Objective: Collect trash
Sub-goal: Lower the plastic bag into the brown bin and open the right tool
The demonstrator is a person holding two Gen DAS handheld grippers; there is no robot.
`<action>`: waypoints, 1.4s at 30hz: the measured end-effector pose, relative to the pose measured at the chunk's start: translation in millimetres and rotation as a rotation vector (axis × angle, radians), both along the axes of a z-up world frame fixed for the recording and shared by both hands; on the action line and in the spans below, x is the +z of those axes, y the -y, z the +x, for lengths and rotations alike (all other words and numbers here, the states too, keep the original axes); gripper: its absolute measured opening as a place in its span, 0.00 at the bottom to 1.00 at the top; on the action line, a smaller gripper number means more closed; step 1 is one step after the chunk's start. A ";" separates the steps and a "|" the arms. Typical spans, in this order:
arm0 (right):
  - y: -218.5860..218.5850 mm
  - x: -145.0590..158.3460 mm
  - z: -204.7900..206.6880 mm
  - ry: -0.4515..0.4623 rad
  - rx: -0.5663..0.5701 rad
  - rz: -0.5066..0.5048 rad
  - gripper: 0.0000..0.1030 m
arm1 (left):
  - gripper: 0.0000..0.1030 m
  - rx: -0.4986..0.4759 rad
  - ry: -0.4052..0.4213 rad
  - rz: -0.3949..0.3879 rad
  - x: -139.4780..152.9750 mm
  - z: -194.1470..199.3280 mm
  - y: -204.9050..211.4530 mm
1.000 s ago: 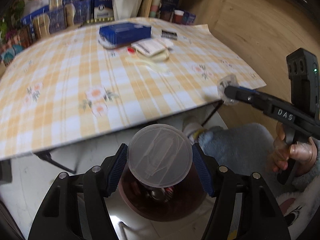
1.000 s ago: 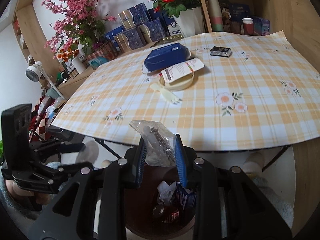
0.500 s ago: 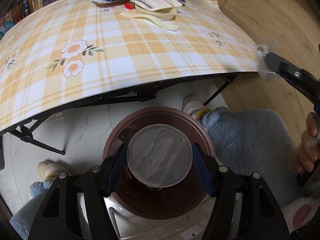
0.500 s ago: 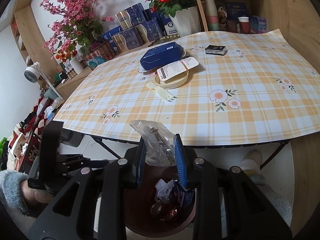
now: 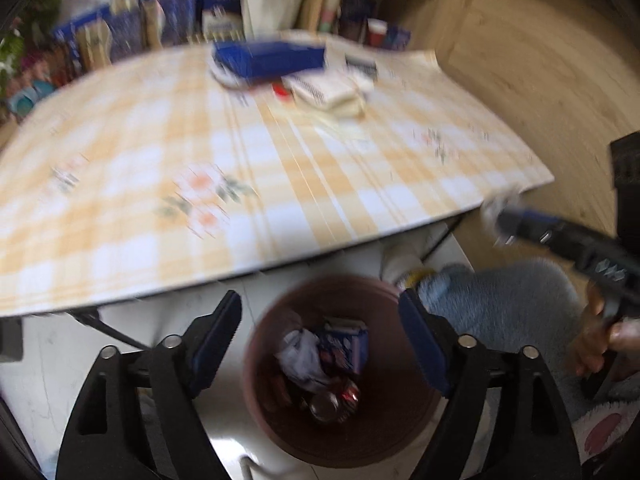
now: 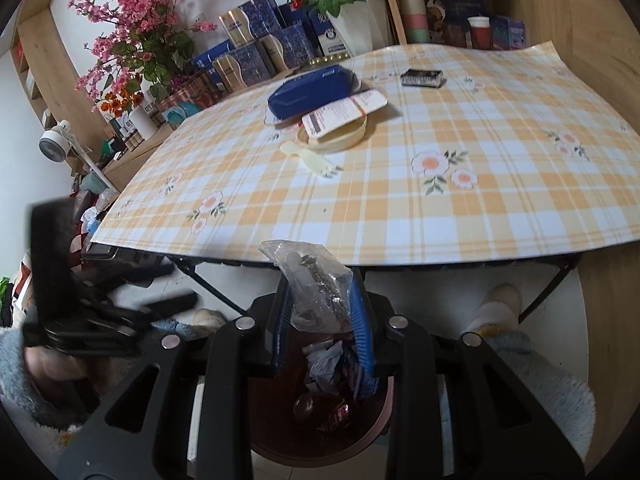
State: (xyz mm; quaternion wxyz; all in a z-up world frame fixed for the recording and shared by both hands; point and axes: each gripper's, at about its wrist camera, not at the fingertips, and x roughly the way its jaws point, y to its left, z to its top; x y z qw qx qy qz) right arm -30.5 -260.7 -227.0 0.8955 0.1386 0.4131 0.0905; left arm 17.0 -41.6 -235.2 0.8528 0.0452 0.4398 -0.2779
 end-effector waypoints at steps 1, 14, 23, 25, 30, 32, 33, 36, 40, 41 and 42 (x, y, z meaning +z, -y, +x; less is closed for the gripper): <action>-2.3 -2.2 0.4 -0.005 0.002 0.001 0.29 | 0.86 0.010 0.033 -0.004 6.4 -3.8 -3.9; -80.4 -43.2 -0.3 -0.085 0.253 -0.101 0.29 | 0.94 0.212 0.276 -0.008 34.3 -53.3 -70.4; -104.7 -74.3 7.9 -0.203 0.340 -0.204 0.30 | 0.94 0.302 0.179 -0.011 17.0 -40.0 -90.8; -101.7 -74.8 7.3 -0.207 0.330 -0.196 0.30 | 0.94 0.302 0.177 -0.007 16.4 -40.9 -90.6; -97.5 -75.4 6.4 -0.216 0.314 -0.190 0.30 | 0.94 0.310 0.164 -0.012 13.7 -39.3 -92.6; -100.4 -76.4 5.7 -0.220 0.321 -0.202 0.30 | 0.94 0.316 0.156 -0.016 12.4 -38.4 -94.4; -102.5 -76.2 4.8 -0.218 0.329 -0.211 0.30 | 0.94 0.319 0.152 -0.017 12.0 -37.8 -94.9; -107.5 -74.7 2.3 -0.210 0.346 -0.229 0.31 | 0.94 0.324 0.144 -0.018 10.6 -36.0 -96.0; -109.9 -75.0 2.3 -0.205 0.350 -0.238 0.32 | 0.94 0.318 0.145 -0.010 10.6 -36.0 -94.3; -109.0 -74.6 2.5 -0.204 0.347 -0.236 0.32 | 0.94 0.315 0.147 -0.007 10.7 -36.4 -93.4; -108.8 -74.9 3.5 -0.204 0.345 -0.235 0.32 | 0.94 0.313 0.149 -0.004 10.8 -36.7 -92.7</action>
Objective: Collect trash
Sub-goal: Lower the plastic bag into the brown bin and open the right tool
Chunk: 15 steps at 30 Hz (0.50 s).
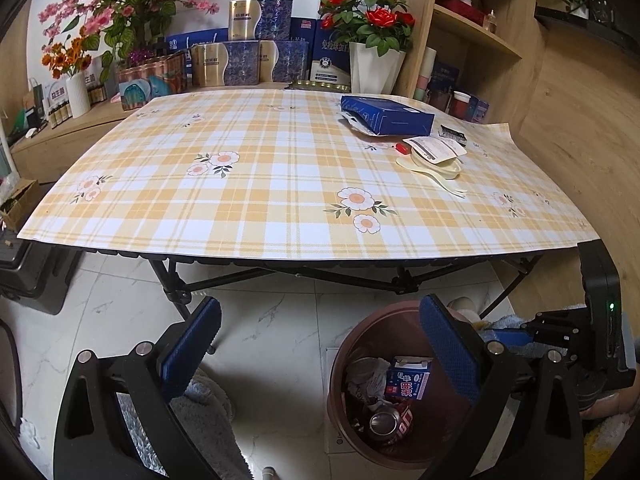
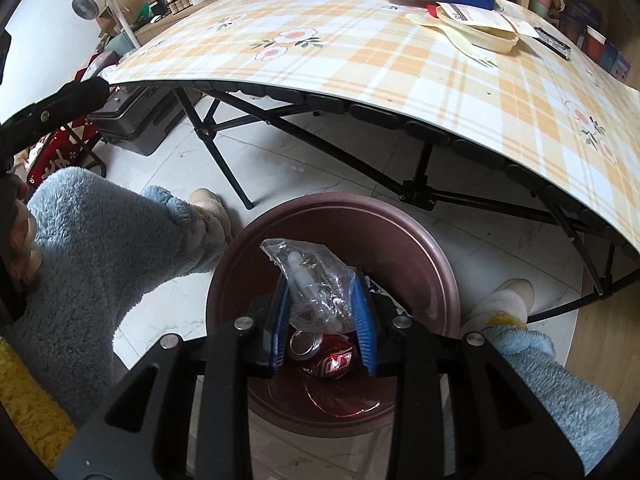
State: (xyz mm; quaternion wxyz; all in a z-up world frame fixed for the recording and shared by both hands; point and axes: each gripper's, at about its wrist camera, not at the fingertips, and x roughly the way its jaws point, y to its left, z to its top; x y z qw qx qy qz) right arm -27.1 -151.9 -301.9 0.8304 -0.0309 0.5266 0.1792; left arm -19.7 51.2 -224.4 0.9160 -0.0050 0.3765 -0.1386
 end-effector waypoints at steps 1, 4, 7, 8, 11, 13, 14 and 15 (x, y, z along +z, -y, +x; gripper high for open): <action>1.0 0.5 0.2 0.001 -0.004 0.003 0.33 | 0.94 -0.002 0.001 0.002 0.1 -0.4 0.5; 1.6 2.6 -1.6 0.011 -0.010 0.003 0.41 | 0.94 -0.003 0.003 0.002 0.1 -0.7 0.7; 3.9 11.0 -4.6 0.052 -0.018 0.012 0.76 | 0.94 0.000 0.003 0.002 0.4 -0.6 0.7; 4.9 14.4 -5.8 0.071 -0.023 0.011 0.76 | 0.94 -0.001 0.003 0.003 0.5 -0.4 0.9; 8.3 17.9 -6.1 0.089 -0.041 0.012 0.89 | 0.94 -0.002 0.003 0.006 0.5 -0.6 1.1; 10.7 18.1 -5.2 0.087 -0.054 0.014 0.91 | 0.94 -0.004 0.003 0.006 0.6 -0.7 1.2; 12.4 18.1 -4.6 0.085 -0.061 0.016 0.92 | 0.94 -0.006 0.004 0.006 0.8 -0.9 1.1; 13.3 18.2 -4.4 0.086 -0.066 0.016 0.92 | 0.94 -0.008 0.004 0.005 0.9 -0.9 1.2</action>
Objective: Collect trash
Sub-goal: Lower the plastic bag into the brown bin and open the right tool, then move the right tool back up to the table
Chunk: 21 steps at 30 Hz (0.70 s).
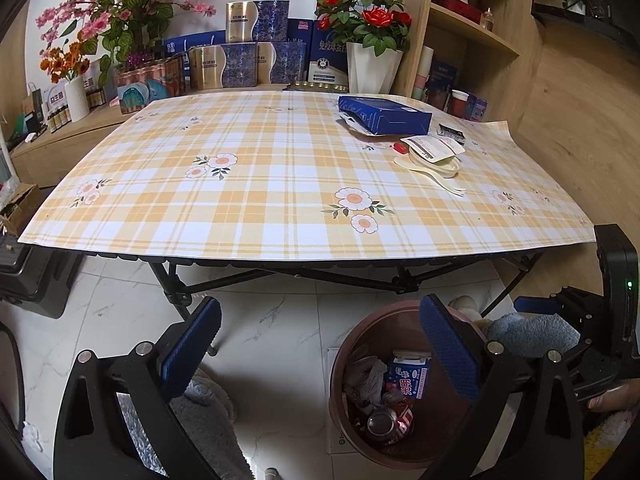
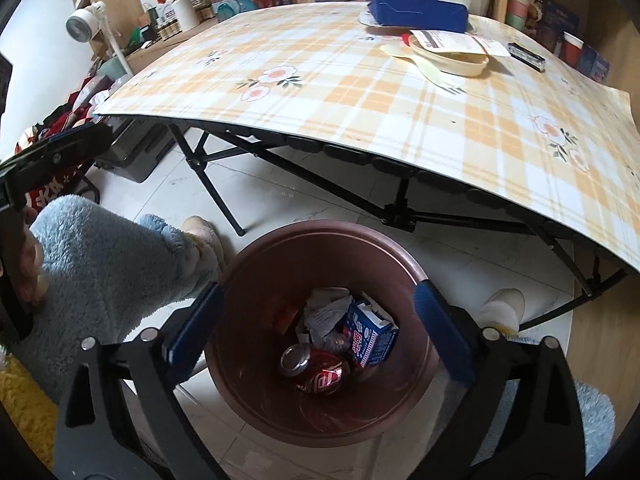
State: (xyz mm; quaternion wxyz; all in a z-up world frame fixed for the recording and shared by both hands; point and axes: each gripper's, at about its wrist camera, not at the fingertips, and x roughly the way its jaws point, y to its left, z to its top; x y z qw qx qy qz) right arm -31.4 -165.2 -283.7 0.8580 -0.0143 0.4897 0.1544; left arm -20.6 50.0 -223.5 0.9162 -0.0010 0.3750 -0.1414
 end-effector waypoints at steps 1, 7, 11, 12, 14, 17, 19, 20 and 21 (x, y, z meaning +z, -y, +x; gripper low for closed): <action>1.3 0.8 0.2 0.001 -0.007 0.001 0.93 | 0.94 -0.002 0.000 -0.001 0.1 -0.2 -0.3; 2.2 1.2 -0.7 0.013 -0.027 -0.006 0.94 | 0.94 -0.003 -0.002 0.002 -0.2 0.4 -0.2; 1.1 1.9 -1.6 0.016 -0.025 -0.008 0.94 | 0.94 -0.014 -0.007 0.006 -1.3 0.0 2.0; 0.9 2.2 -1.9 0.017 -0.024 -0.009 0.94 | 0.94 -0.016 -0.008 0.009 -1.6 -0.1 2.4; 1.2 2.2 -1.4 0.017 -0.025 -0.010 0.94 | 0.94 -0.018 -0.010 0.013 -2.1 0.3 4.3; 2.0 1.9 -0.4 0.014 -0.031 -0.009 0.94 | 0.94 -0.013 -0.017 0.016 -3.4 1.4 4.7; 3.4 1.8 0.4 0.012 -0.037 -0.006 0.94 | 0.94 -0.004 -0.029 0.017 -5.6 3.2 3.7; 3.9 1.9 0.6 0.011 -0.040 -0.006 0.94 | 0.94 -0.001 -0.033 0.016 -6.2 3.7 3.5; 4.3 1.6 1.2 0.011 -0.043 -0.006 0.94 | 0.94 0.002 -0.036 0.014 -6.8 4.3 2.7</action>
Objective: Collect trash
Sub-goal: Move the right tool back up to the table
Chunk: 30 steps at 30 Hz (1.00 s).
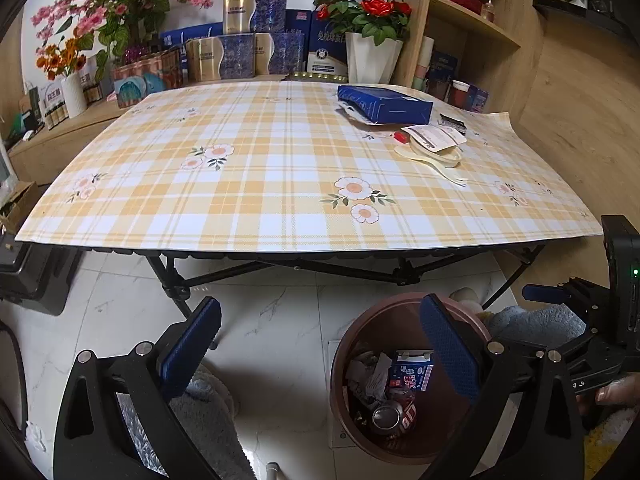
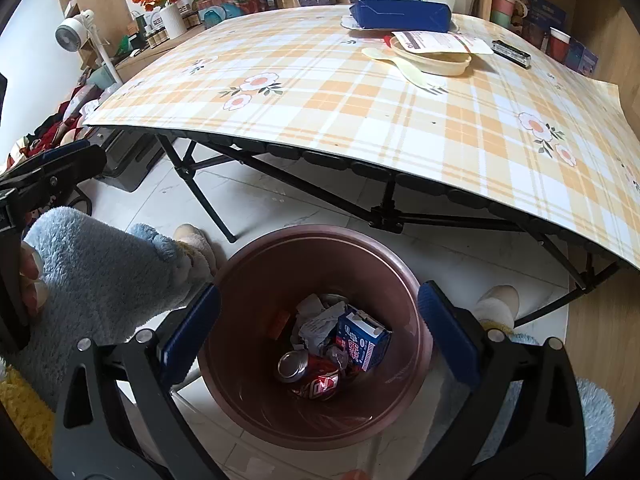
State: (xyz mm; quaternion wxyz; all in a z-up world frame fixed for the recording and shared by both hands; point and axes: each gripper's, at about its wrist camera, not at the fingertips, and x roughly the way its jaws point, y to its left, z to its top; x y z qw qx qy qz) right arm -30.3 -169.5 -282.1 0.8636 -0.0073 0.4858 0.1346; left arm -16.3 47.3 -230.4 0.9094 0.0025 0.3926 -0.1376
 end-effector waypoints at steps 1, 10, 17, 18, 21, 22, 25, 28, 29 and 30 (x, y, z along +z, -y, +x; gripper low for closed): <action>0.7 -0.1 0.3 0.000 -0.003 0.001 0.94 | 0.94 0.004 -0.002 -0.002 -0.2 0.6 -0.7; 3.6 1.5 0.5 0.009 -0.015 0.004 0.94 | 0.94 0.033 -0.013 0.001 -0.2 2.8 -2.5; 22.6 21.2 3.0 0.052 -0.077 0.055 0.94 | 0.94 0.100 -0.019 -0.121 9.5 9.3 -27.0; 27.3 26.1 5.6 0.063 -0.086 0.056 0.94 | 0.94 0.108 -0.013 -0.133 11.9 10.7 -29.2; 40.9 39.3 14.8 0.091 -0.113 0.053 0.94 | 0.94 0.116 0.007 -0.143 20.7 18.5 -32.7; 48.8 45.8 21.0 0.099 -0.131 0.065 0.94 | 0.94 0.114 0.006 -0.145 22.6 21.7 -32.9; 72.8 61.2 42.1 0.119 -0.193 0.116 0.94 | 0.94 0.115 -0.003 -0.175 30.2 36.3 -33.8; 94.0 70.3 67.1 0.137 -0.231 0.162 0.94 | 0.94 0.109 -0.011 -0.185 36.1 48.4 -32.1; 98.8 72.7 74.9 0.144 -0.235 0.174 0.92 | 0.94 0.112 -0.011 -0.184 39.0 54.5 -30.5; 103.8 74.1 83.4 0.148 -0.241 0.191 0.86 | 0.94 0.114 -0.009 -0.184 40.4 57.7 -30.1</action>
